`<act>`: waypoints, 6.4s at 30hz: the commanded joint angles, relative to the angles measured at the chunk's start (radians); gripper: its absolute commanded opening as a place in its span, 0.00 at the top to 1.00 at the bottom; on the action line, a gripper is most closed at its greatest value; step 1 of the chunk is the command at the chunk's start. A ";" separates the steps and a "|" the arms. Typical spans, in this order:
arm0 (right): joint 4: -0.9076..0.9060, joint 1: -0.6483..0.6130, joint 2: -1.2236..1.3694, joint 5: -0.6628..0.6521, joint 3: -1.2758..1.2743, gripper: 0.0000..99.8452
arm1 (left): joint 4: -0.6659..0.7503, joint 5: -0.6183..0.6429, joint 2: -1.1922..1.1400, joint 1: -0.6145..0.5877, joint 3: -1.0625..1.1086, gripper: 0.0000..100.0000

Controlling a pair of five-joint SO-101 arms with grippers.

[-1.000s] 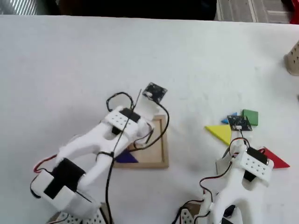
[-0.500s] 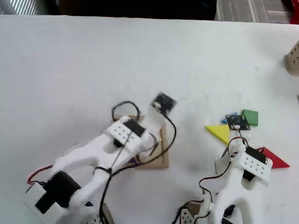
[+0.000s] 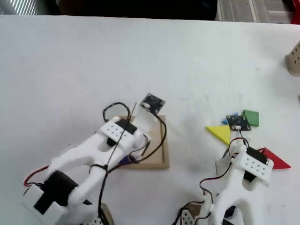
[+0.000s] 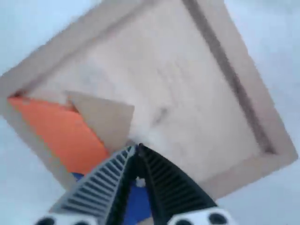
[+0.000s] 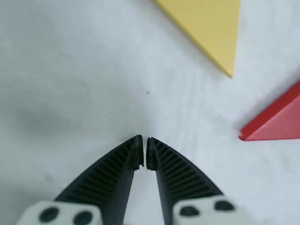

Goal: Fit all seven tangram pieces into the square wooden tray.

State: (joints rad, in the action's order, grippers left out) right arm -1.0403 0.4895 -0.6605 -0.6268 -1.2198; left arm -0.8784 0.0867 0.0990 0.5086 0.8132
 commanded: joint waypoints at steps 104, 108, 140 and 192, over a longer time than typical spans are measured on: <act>0.012 -0.015 -0.019 -0.011 0.005 0.98 | 0.178 -0.103 -0.094 -0.105 -0.176 0.98; 0.012 -0.013 -0.019 -0.011 0.005 0.98 | 0.077 -0.110 -0.087 -0.102 -0.176 0.98; 0.012 -0.015 -0.021 -0.011 0.005 0.98 | 0.092 0.012 0.133 0.117 -0.087 0.97; 0.012 -0.013 -0.018 -0.011 0.005 0.98 | 0.058 -0.097 0.119 -0.030 -0.034 0.75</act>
State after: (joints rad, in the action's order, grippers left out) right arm -1.0403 0.4849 -0.6605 -0.6268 -1.2198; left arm -0.8416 0.0391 0.1834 0.4887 0.7871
